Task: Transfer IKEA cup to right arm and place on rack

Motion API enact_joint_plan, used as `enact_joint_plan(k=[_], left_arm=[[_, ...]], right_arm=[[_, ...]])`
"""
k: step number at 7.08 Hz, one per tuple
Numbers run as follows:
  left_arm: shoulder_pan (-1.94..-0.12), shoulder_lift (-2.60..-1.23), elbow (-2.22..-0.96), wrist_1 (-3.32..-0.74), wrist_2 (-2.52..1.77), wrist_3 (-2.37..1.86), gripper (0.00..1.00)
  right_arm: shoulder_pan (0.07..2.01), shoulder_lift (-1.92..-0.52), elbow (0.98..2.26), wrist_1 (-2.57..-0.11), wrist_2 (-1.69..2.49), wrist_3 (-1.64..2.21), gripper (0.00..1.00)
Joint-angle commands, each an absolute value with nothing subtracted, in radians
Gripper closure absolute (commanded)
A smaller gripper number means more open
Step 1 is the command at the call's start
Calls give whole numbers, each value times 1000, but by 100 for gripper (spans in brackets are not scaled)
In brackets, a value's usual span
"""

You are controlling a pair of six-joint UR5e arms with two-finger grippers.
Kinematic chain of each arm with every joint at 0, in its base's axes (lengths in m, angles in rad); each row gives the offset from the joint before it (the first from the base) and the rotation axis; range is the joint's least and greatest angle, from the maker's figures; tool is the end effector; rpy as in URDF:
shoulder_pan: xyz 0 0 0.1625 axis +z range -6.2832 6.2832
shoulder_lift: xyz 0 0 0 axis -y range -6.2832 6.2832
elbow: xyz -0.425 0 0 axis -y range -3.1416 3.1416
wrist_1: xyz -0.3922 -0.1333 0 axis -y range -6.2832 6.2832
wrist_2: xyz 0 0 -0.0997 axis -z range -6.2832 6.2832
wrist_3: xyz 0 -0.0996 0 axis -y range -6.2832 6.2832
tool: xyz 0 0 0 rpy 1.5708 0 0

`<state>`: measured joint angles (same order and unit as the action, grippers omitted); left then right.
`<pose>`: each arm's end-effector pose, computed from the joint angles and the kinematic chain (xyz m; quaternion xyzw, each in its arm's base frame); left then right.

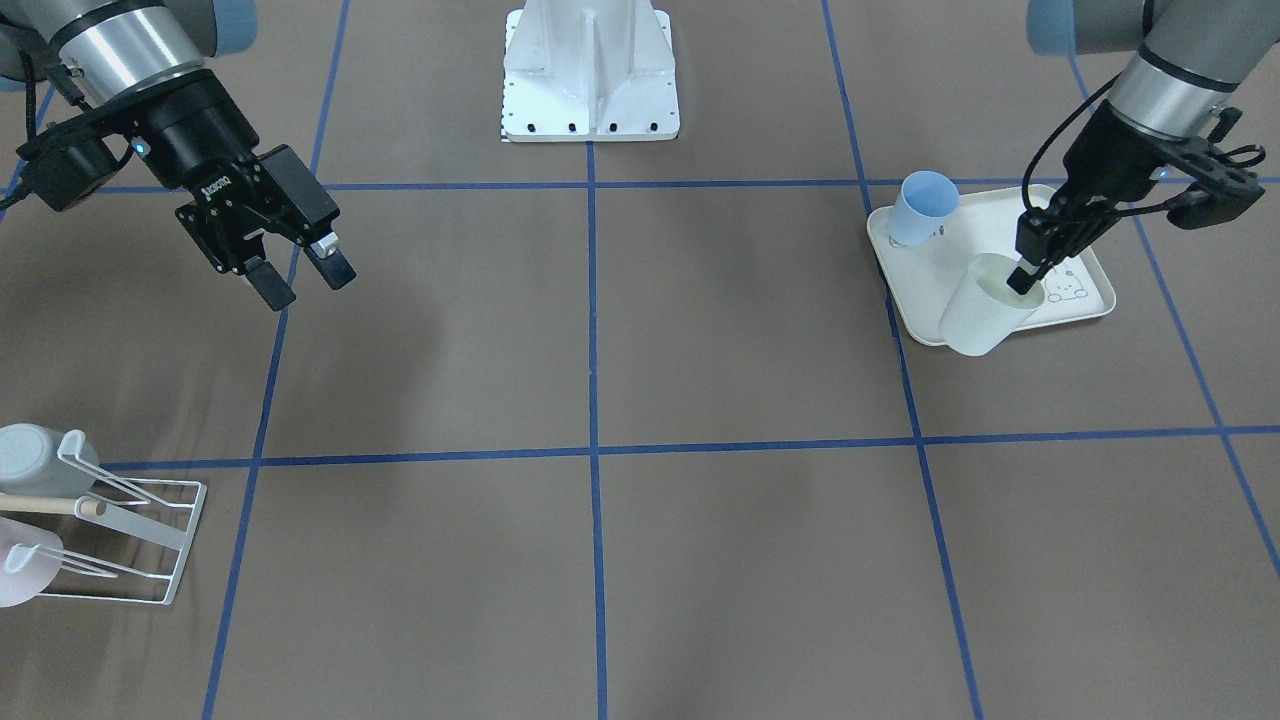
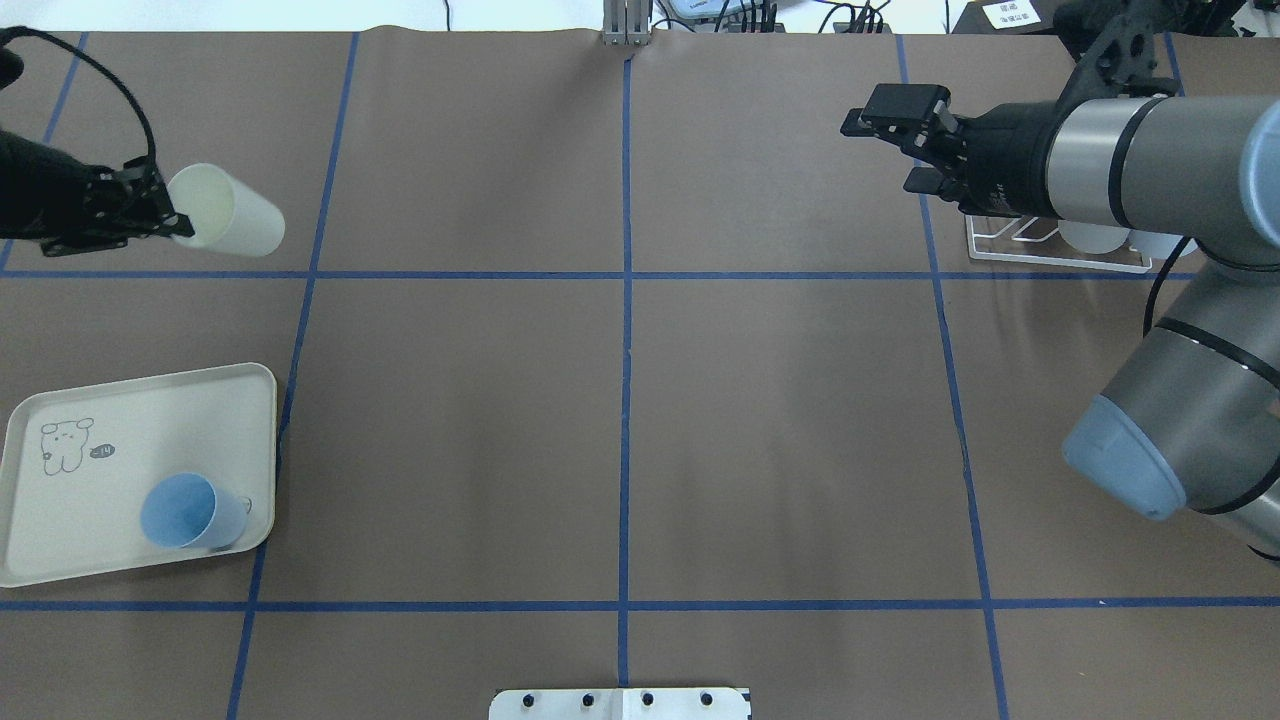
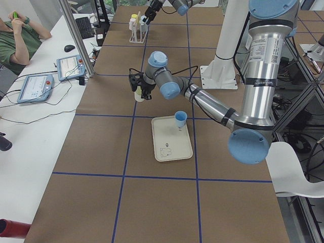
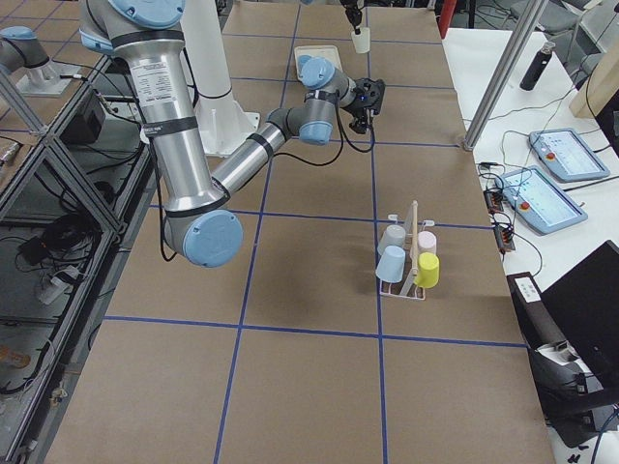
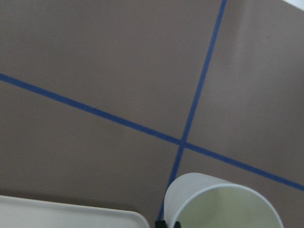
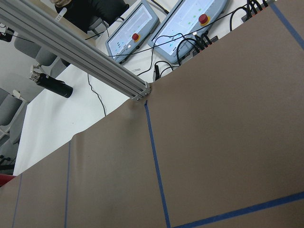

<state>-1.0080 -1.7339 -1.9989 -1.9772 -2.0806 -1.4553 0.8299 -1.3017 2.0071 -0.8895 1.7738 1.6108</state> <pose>0.2068 -0.4865 0.3266 0.0592 0.5097 -0.2579 0.8186 -0.2713 -0.4643 0.2378 0.1727 -0.6169 0.2637 0.7212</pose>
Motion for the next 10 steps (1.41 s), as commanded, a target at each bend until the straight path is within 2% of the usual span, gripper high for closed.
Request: enact_joint_plan(k=[1,2,4,5,8,10], left_arm=[[-983,-1897,-1970,-1991,-2080,-1685,100],[-959,-1934,-1947,-2056,-2072,-1795,100],[-924,-1945,-1793,-2451,-1986,-2062,100],[-870,-1969,-1745,-2571,-1894,-2156,100],[-659,-2046,-1711,-2778,-1546,-2308,100],[-541,-2109,-1575,-3025,-1337,-2362,100]], right_arm=[[828,-1299,1982,-771,1784,1736,0],[822,-1298,1942,-668,1783,1808,0],[799,-1292,1885,-524,1776,1902,0],[798,-1245,1856,-520,1776,1934,0],[776,-1198,1848,-514,1758,1994,0],[724,-1192,1835,-418,1677,2003,0]])
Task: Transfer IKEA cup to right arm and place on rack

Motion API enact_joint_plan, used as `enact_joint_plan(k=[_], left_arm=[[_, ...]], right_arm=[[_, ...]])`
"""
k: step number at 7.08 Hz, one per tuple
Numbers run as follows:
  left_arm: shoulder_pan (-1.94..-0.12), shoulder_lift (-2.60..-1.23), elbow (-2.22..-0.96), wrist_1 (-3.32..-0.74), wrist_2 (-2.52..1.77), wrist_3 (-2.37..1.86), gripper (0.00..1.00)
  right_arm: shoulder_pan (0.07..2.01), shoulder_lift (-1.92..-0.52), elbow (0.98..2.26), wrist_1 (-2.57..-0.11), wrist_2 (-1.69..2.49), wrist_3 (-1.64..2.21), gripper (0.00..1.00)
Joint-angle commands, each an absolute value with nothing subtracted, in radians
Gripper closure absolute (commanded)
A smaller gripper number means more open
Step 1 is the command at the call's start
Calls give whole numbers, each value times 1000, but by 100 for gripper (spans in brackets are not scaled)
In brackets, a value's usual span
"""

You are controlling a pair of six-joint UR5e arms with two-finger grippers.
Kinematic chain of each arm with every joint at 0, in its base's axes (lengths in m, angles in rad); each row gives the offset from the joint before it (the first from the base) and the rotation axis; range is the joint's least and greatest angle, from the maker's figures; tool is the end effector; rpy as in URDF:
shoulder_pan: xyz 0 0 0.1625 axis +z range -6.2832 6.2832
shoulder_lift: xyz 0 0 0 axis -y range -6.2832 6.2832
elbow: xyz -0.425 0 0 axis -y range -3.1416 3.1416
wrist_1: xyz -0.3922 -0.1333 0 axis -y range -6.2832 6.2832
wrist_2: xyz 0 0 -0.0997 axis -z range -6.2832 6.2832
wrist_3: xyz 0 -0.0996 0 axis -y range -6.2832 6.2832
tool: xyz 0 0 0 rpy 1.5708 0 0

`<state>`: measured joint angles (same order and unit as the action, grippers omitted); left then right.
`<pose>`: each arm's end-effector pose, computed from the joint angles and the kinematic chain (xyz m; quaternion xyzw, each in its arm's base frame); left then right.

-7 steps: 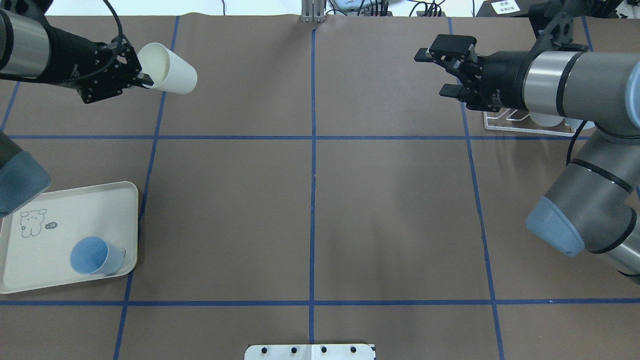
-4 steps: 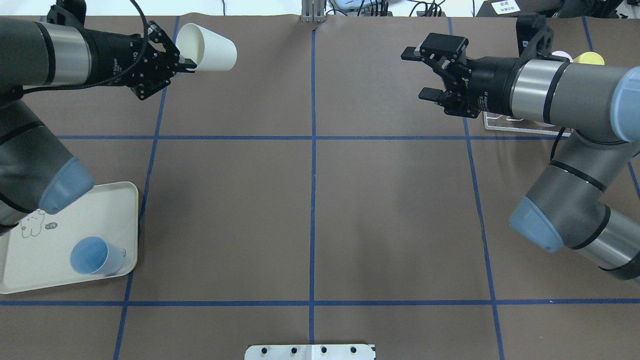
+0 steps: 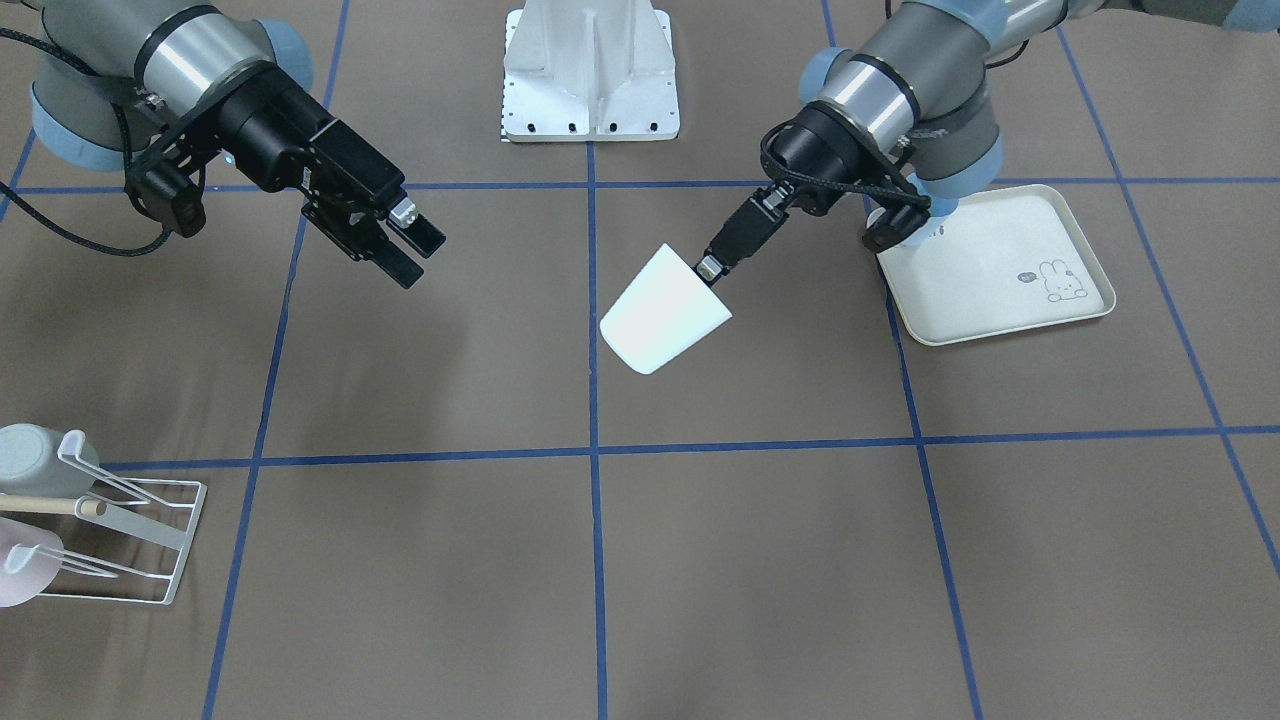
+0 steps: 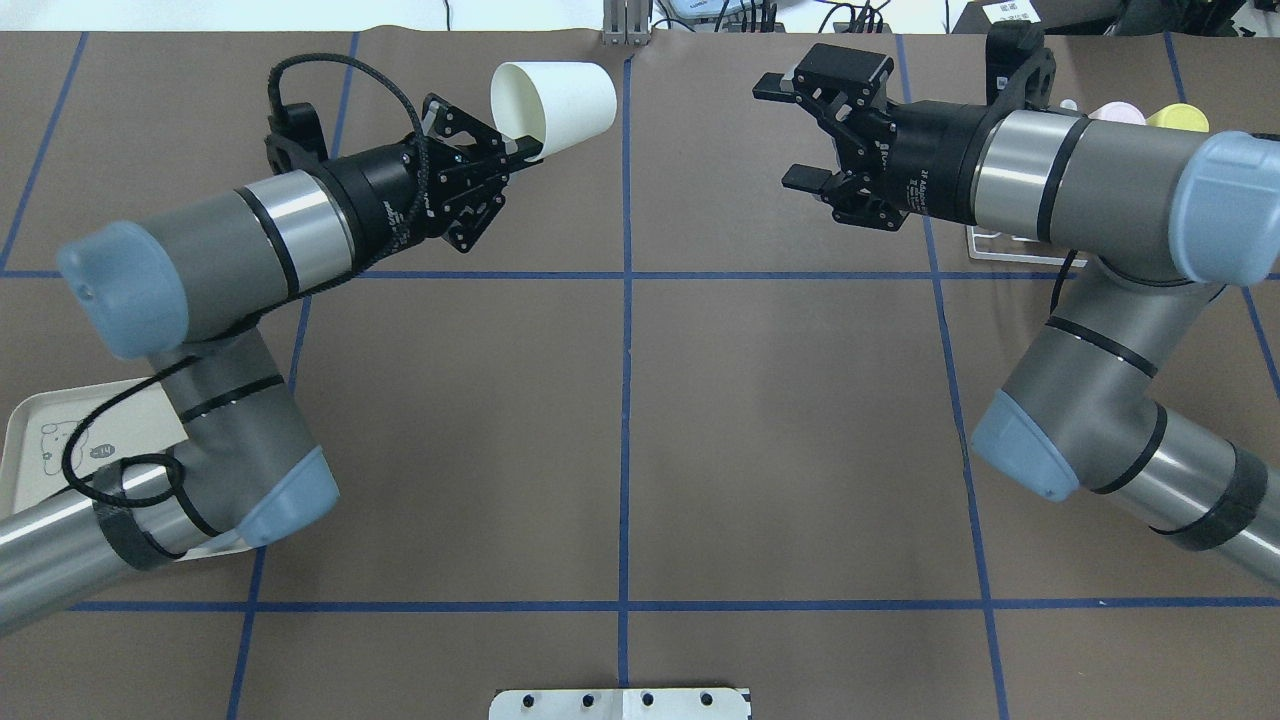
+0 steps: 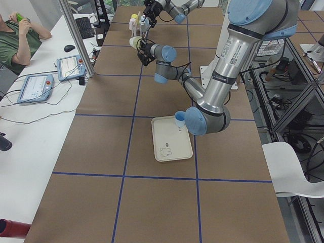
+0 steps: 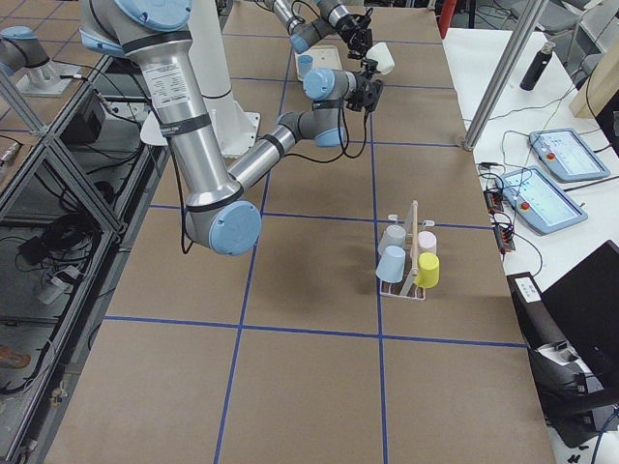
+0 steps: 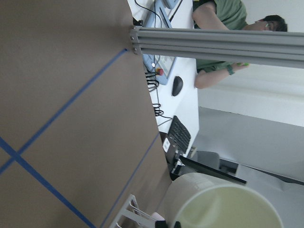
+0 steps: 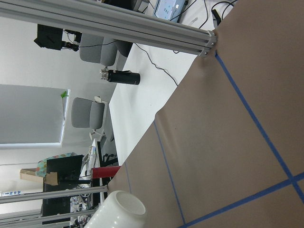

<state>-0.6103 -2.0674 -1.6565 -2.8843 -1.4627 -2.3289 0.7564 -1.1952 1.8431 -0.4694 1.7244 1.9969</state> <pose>0.4026 -0.4574 0.1944 -0.0285 0.8111 -0.4022 0.4237 -0.3174 -0.4618 0.2056 0.0772 -0.7627 0.3075 0.5637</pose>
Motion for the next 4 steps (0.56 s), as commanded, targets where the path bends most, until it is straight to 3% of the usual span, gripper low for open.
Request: enact_joint_plan(k=[1,4], left_arm=[[-504,-2149,-1510,-3115,-1274,-2362,100],[-462,-2186,-1494,-3148,-1220,-2364,100]], right_arm=[[700,-1193,1829,-376,1645,2005,0],[693,-1189,1822,-361,1643,2023,0]])
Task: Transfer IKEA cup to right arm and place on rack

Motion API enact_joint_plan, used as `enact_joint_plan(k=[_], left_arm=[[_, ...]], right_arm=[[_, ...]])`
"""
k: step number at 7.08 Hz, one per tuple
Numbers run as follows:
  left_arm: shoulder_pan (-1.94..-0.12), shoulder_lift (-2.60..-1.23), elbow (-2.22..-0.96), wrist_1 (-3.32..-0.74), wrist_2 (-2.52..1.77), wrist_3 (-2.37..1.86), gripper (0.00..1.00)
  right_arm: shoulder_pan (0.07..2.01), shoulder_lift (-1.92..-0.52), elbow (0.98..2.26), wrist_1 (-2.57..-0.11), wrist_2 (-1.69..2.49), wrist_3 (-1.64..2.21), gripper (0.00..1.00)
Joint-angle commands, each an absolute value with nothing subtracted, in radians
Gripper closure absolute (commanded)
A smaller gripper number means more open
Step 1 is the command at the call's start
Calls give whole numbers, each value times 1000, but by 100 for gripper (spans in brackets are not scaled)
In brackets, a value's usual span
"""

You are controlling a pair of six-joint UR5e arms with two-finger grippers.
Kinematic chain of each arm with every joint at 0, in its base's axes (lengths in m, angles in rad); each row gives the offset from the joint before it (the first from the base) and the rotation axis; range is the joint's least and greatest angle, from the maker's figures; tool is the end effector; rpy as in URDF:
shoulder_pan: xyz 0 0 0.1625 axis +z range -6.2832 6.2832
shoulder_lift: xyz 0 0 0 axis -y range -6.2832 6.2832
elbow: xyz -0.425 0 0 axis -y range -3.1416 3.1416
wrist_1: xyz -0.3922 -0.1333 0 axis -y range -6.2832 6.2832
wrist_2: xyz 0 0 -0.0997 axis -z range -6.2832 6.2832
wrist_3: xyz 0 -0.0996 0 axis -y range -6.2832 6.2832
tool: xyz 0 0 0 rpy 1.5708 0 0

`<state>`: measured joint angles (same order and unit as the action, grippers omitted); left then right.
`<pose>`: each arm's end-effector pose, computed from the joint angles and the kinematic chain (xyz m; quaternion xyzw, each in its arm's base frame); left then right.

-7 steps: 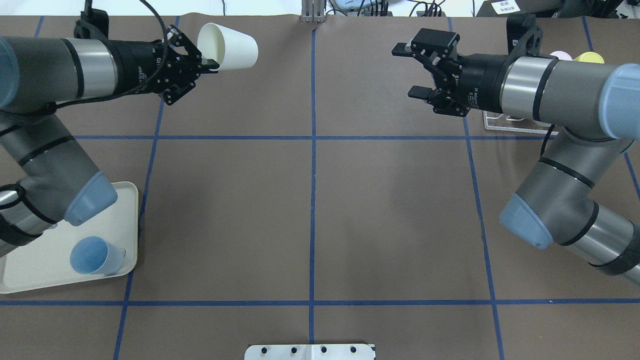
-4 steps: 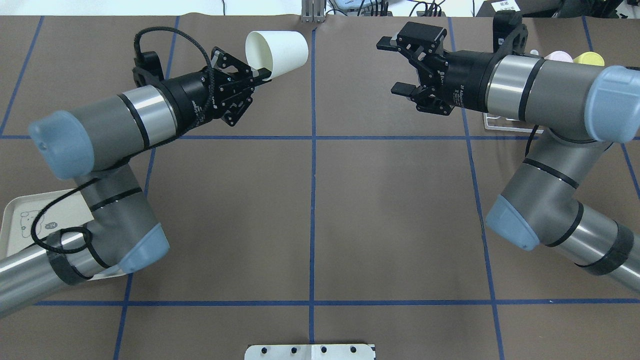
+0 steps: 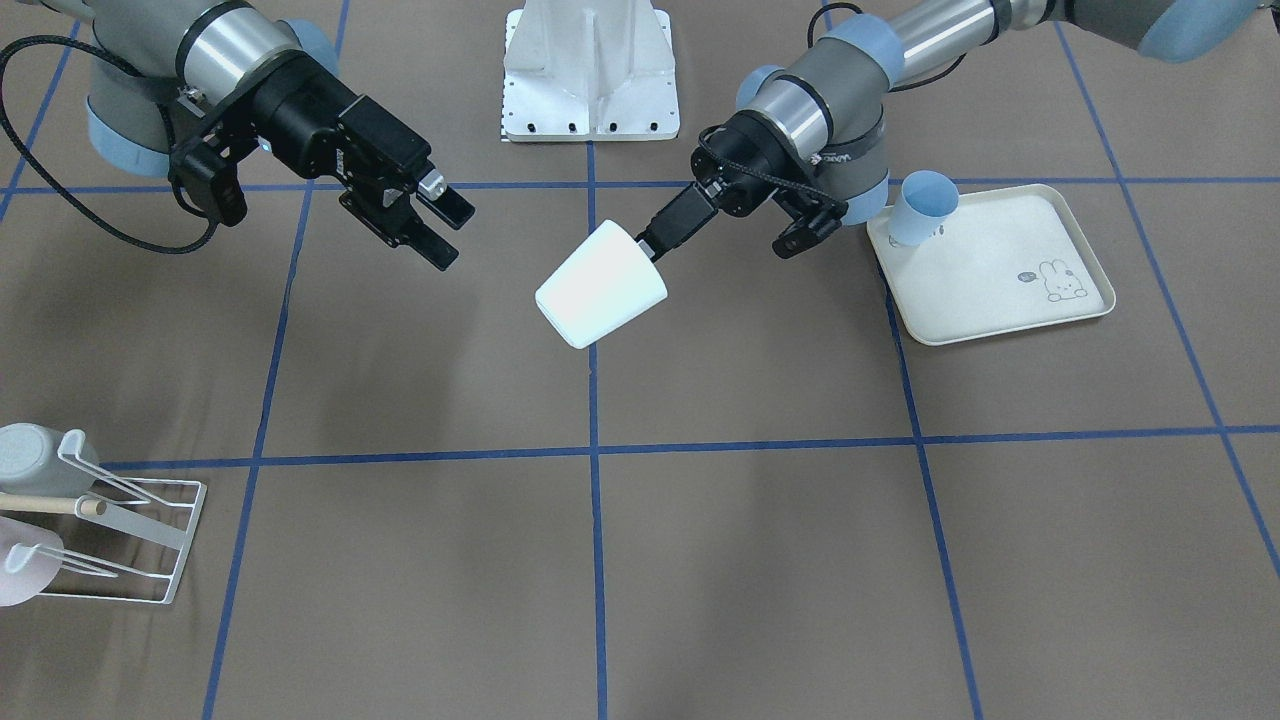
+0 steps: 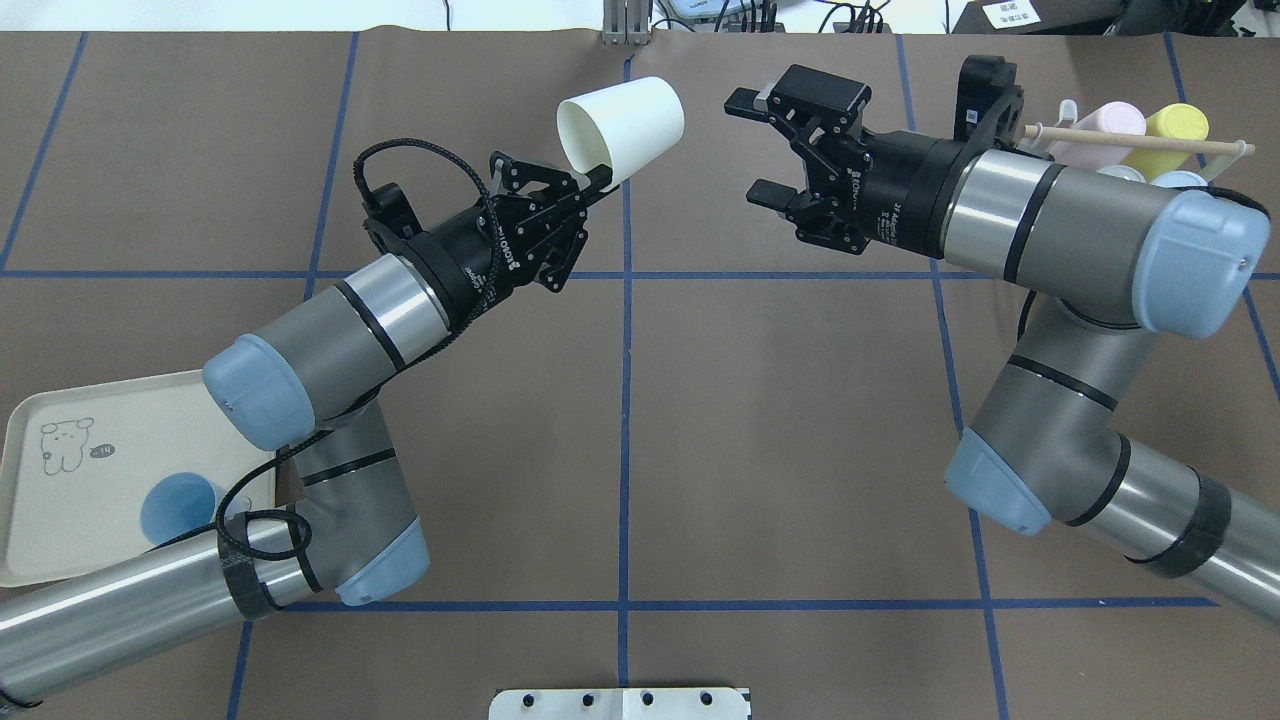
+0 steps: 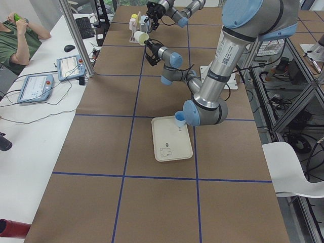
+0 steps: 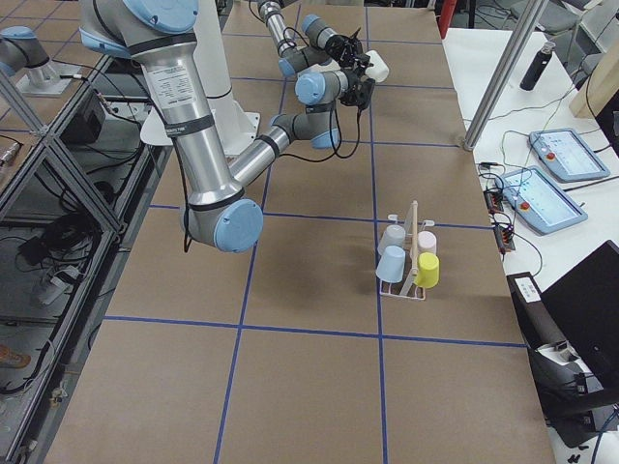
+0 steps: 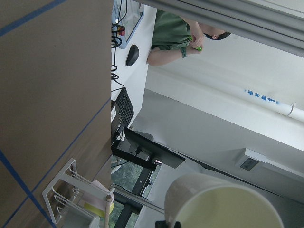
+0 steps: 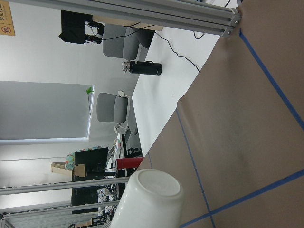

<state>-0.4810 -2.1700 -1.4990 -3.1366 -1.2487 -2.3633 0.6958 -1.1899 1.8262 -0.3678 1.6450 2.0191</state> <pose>0.4652 -0.4287 0.1825 -0.0533 0.8566 -0.4054 0.3147 -0.3359 -0.4446 0.2015 0.0758 -0.7915 0.3031 0.5252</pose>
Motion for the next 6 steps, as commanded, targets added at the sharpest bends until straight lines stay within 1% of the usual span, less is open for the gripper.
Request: enact_joint_plan(k=[1,6], left_arm=[[-437,-2206,-1491,-3160,-1192,-2364,100],[-402,-2281,-1442,-3157,-1155,-2361,100]], right_arm=[[693,-1184,1812,-360,1643,2023,0],[692,-1172,1795,-360,1641,2039,0]])
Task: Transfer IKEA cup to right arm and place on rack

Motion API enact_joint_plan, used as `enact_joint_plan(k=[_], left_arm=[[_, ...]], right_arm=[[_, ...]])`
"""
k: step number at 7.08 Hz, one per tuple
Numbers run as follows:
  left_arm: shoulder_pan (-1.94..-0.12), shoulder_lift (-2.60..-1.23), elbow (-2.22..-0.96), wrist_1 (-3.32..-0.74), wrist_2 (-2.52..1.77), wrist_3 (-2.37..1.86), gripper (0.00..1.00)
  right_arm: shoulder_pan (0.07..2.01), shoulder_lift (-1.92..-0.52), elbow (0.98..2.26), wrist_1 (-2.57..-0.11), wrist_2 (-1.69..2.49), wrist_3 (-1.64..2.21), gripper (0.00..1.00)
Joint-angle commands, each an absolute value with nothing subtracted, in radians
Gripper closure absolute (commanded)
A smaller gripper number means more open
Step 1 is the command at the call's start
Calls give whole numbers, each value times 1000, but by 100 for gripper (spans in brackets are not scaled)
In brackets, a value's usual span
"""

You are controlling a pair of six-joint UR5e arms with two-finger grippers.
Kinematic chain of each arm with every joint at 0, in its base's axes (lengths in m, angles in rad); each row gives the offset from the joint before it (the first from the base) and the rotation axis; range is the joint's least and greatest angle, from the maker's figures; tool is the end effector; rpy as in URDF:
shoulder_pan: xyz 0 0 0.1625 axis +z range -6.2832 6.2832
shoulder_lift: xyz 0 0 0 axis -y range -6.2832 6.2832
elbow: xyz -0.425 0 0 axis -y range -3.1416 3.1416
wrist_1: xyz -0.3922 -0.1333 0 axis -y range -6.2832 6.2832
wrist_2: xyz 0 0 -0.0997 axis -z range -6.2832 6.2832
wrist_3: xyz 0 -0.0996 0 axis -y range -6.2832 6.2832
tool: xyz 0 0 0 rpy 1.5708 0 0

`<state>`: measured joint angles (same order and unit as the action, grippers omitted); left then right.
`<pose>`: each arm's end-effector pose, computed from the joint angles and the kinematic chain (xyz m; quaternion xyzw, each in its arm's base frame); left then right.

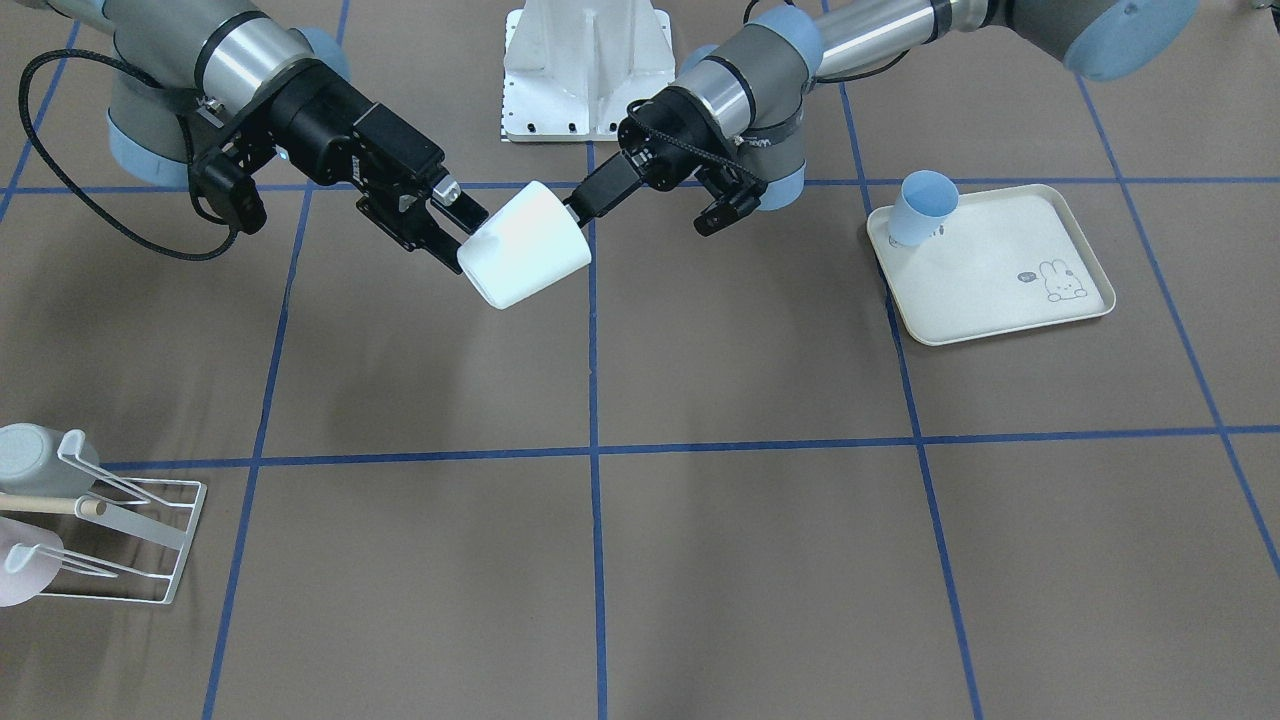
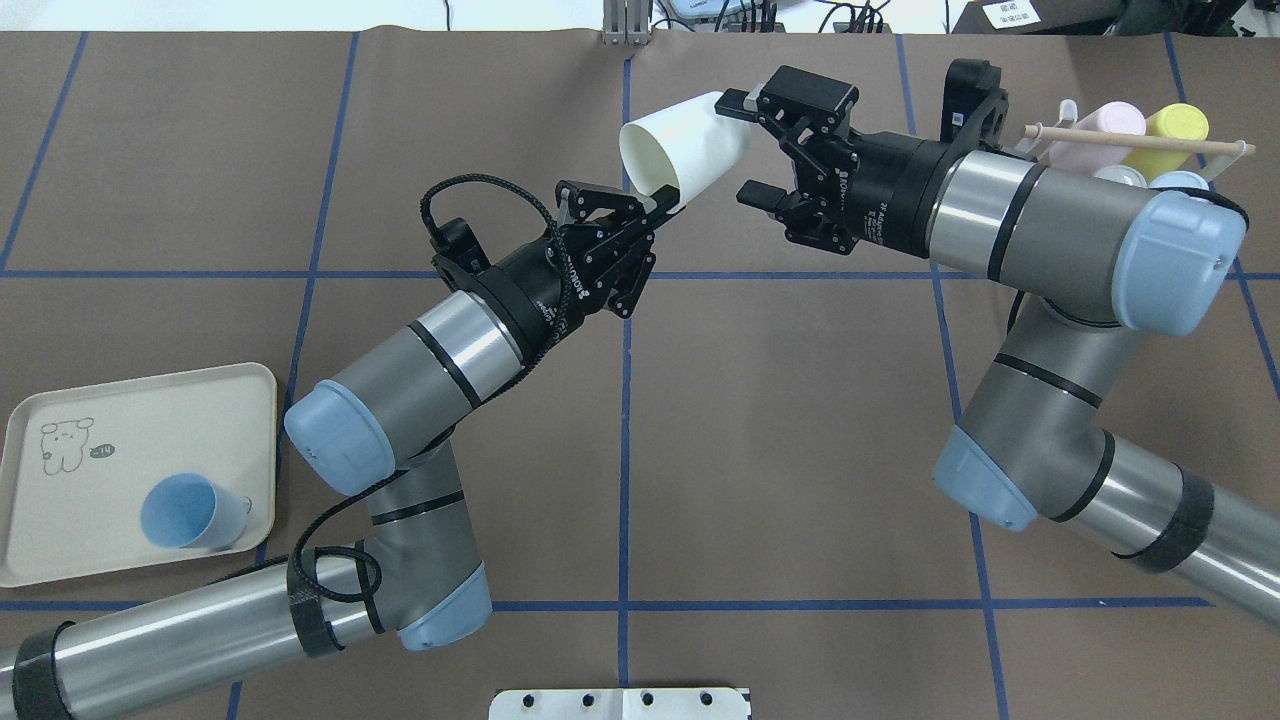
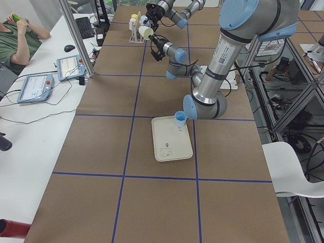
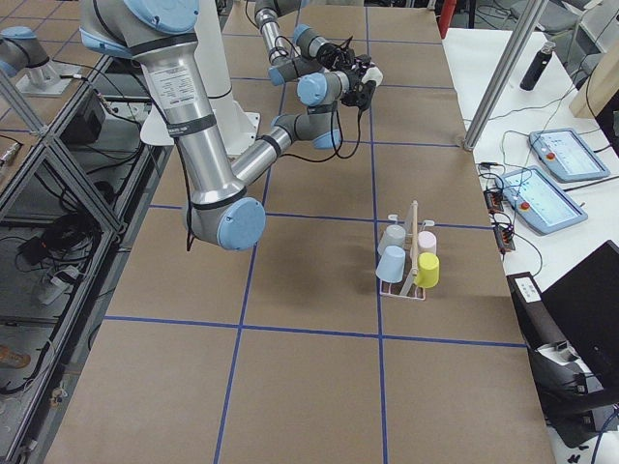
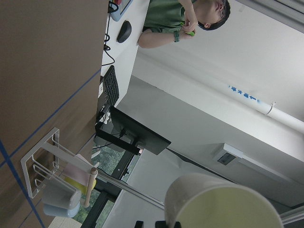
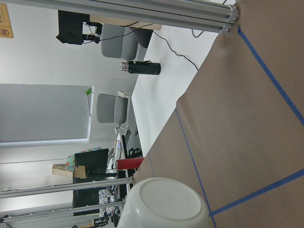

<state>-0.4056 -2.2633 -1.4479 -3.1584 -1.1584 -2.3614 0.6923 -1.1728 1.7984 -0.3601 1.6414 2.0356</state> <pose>0.5036 -0.4048 0.1445 -0.0701 0.8652 -0.4096 0.2807 -0.3446 -0.4498 0.2023 0.0688 -0.7913 0.3084 0.5235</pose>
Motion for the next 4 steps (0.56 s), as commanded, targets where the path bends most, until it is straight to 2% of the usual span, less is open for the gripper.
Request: enact_joint_plan(k=[1,4], left_arm=[[-394,-2284,-1442,-3157,-1154,-2361,100],[-374,-2296,-1442,-3151,-1152,-2361,100]], right_arm=[[692,-1172,1793,-360,1641,2039,0],[692,-1170,1793,-360,1641,2039,0]])
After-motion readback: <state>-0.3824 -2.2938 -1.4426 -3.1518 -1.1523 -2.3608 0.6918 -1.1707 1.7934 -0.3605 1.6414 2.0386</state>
